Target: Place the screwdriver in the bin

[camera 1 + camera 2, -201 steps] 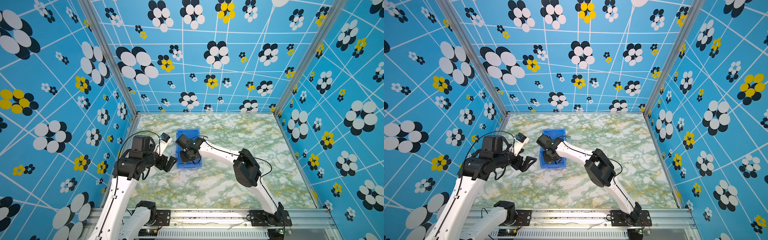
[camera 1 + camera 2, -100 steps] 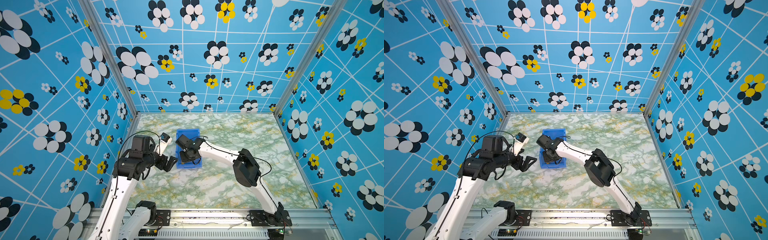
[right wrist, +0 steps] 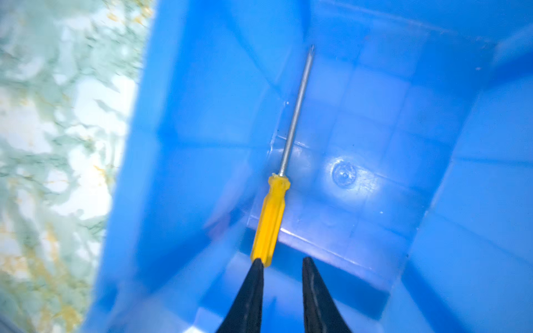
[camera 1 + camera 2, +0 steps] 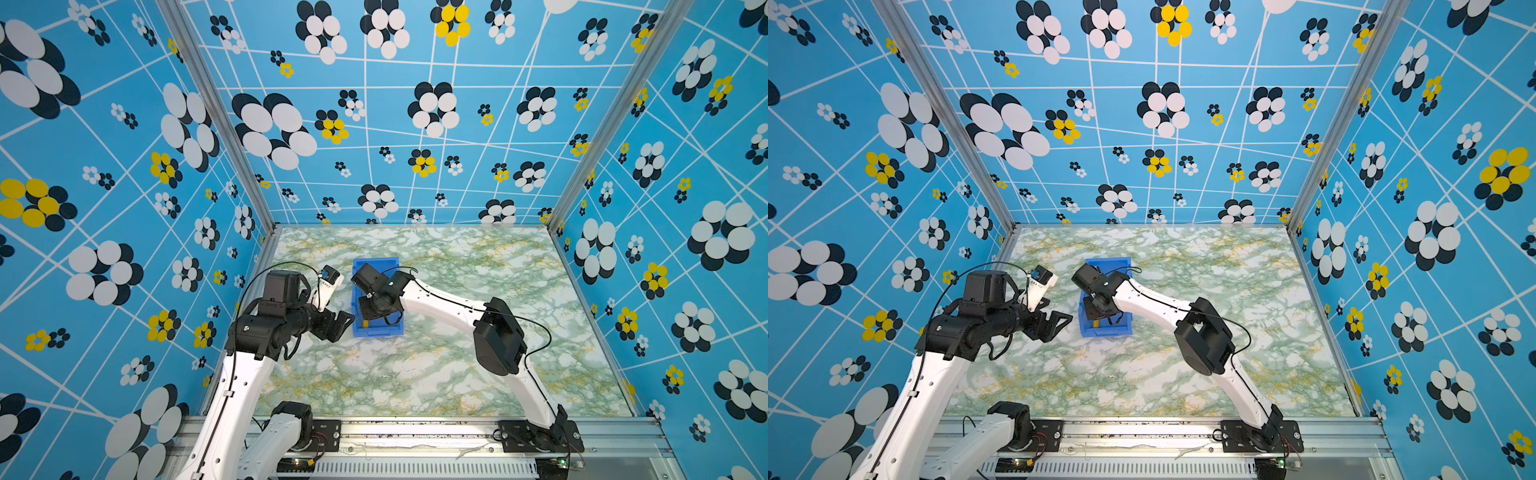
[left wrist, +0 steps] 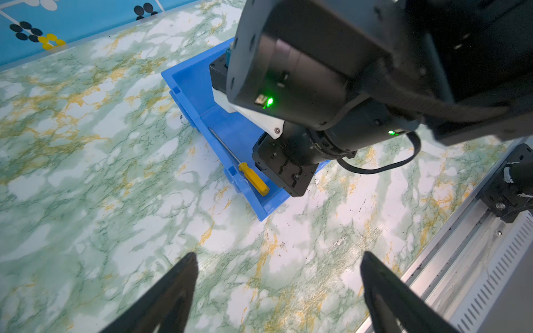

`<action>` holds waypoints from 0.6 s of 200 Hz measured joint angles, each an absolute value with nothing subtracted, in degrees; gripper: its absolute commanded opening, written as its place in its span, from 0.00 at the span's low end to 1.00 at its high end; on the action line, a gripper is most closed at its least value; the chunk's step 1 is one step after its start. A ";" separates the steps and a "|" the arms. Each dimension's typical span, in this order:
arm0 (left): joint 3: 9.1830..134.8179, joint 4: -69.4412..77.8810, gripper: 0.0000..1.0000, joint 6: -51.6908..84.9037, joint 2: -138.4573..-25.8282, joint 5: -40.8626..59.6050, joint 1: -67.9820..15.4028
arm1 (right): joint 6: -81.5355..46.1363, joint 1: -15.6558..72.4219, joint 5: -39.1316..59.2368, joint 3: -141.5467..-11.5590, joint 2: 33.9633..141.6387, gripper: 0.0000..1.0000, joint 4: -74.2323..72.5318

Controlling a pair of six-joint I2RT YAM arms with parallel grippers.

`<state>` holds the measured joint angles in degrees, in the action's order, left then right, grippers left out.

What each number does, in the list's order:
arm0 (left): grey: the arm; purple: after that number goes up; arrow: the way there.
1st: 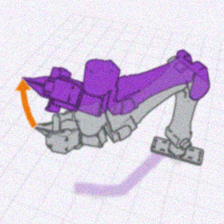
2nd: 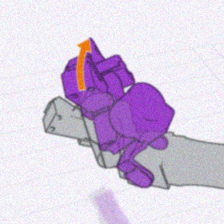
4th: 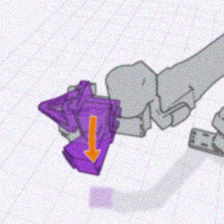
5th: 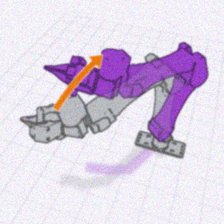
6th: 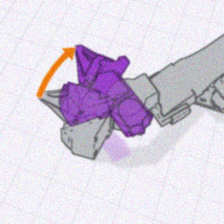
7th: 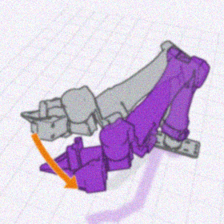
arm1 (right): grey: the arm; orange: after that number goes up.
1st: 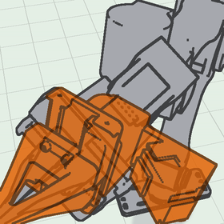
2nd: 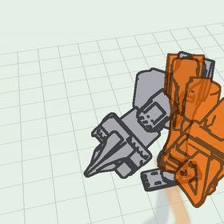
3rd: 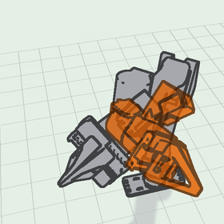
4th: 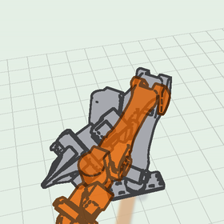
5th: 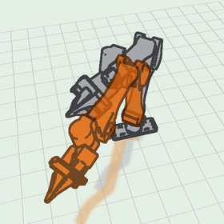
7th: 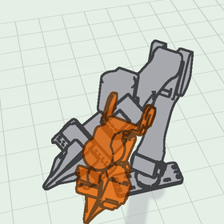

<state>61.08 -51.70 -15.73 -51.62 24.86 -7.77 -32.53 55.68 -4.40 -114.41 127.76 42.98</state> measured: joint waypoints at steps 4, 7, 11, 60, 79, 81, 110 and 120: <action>61.06 -51.62 0.73 -15.70 -51.62 24.88 -7.73 | -32.53 55.68 -4.40 -114.10 127.00 0.27 42.89; 60.99 -51.42 0.72 -15.59 -51.62 24.86 -7.70 | -32.53 55.68 -4.54 -113.82 125.97 0.27 42.87; 60.93 -51.18 0.71 -15.75 -51.62 24.86 -7.66 | -32.53 55.68 -4.54 -113.54 125.10 0.27 42.87; 59.09 -50.22 0.94 -15.66 -51.79 24.21 -7.51 | -32.29 55.68 -6.11 -107.98 112.71 0.30 41.08; 58.48 -50.17 0.97 -15.66 -52.36 23.97 -7.51 | -31.99 55.68 -7.05 -104.57 109.38 0.34 40.18; 58.43 -50.17 0.98 -15.68 -52.45 23.94 -7.51 | -31.94 55.68 -7.18 -104.22 109.03 0.35 40.07; 58.33 -50.15 0.99 -15.70 -53.84 23.11 -7.51 | -30.74 55.68 -9.52 -99.96 105.93 0.53 39.90; 58.33 -50.15 0.99 -15.73 -54.28 22.87 -7.51 | -30.89 55.68 -10.92 -98.15 104.60 0.62 39.79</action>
<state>58.33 -50.15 -15.73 -54.28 22.87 -7.51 -30.89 55.68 -10.92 -98.15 104.60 39.79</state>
